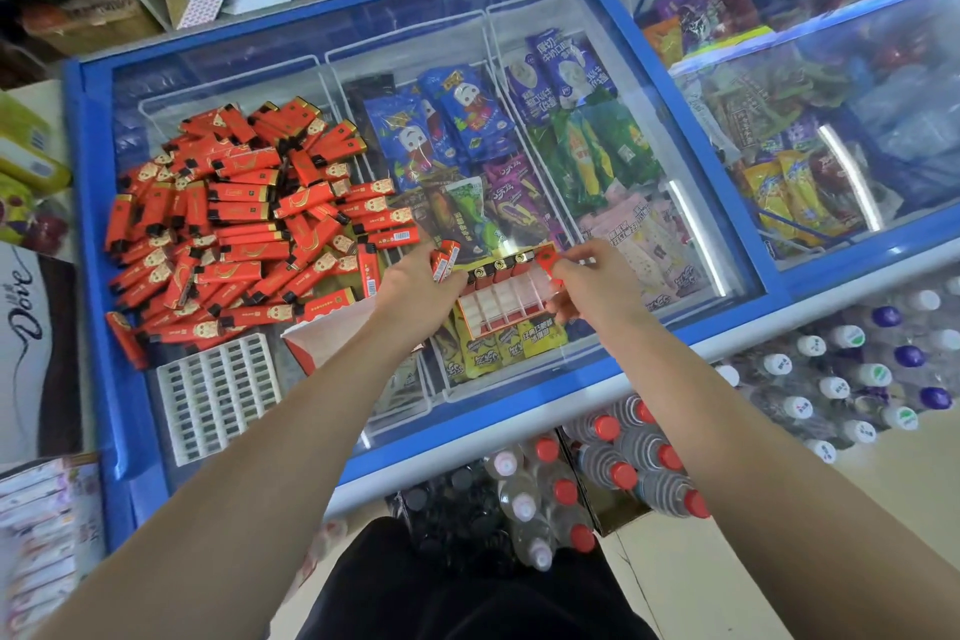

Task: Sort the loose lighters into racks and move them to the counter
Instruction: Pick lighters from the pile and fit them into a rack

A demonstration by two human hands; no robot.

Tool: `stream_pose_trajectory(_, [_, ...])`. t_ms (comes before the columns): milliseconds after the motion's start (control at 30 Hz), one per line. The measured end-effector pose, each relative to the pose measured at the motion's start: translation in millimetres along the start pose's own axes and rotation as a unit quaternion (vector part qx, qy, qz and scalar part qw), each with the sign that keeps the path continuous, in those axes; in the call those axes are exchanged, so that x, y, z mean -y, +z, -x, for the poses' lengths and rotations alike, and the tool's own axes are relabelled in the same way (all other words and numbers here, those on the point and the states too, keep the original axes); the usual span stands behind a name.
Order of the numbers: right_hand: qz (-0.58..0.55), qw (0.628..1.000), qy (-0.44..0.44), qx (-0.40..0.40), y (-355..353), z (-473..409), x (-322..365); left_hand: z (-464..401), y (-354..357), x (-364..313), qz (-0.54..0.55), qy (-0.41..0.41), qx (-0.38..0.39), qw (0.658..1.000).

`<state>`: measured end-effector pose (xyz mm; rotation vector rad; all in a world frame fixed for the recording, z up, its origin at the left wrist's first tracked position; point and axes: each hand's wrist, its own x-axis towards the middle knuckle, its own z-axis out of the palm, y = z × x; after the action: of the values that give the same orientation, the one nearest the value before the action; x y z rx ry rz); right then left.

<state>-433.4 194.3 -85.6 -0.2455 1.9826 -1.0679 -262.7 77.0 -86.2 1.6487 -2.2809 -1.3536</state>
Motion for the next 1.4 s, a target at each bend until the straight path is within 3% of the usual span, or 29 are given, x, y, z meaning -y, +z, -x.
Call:
stream_pose_trajectory(167, [0.012, 1.0, -0.012, -0.017, 5, -3, 3, 0, 2, -1, -0.001, -0.005, 0.0, 1.0])
stream_pose_trajectory(400, [-0.136, 0.99, 0.044, -0.011, 15, -14, 2, -1, 0, -1, 0.023, -0.012, 0.018, 0.999])
stream_pose_trajectory(667, [-0.106, 0.994, 0.008, -0.032, 17, -13, 2, -3, 3, 1, 0.034, -0.016, 0.023, 0.999])
stream_pose_trajectory(867, [-0.145, 0.989, 0.029, -0.007, 16, -15, 13, -3, 1, 1, 0.03, -0.02, 0.032, 0.999])
stream_pose_trajectory(1133, [-0.098, 0.994, 0.035, -0.014, 14, -20, 11, -2, 2, 3, 0.082, -0.035, 0.036, 0.995])
stream_pose_trajectory(1300, [0.094, 0.996, -0.002, 0.002, 2, -13, -8, 2, 0, 3, 0.178, -0.061, 0.032, 0.982])
stream_pose_trajectory(1400, [0.122, 0.992, -0.016, -0.017, 0, -11, -17, 6, -2, 0, 0.204, -0.067, 0.037, 0.976])
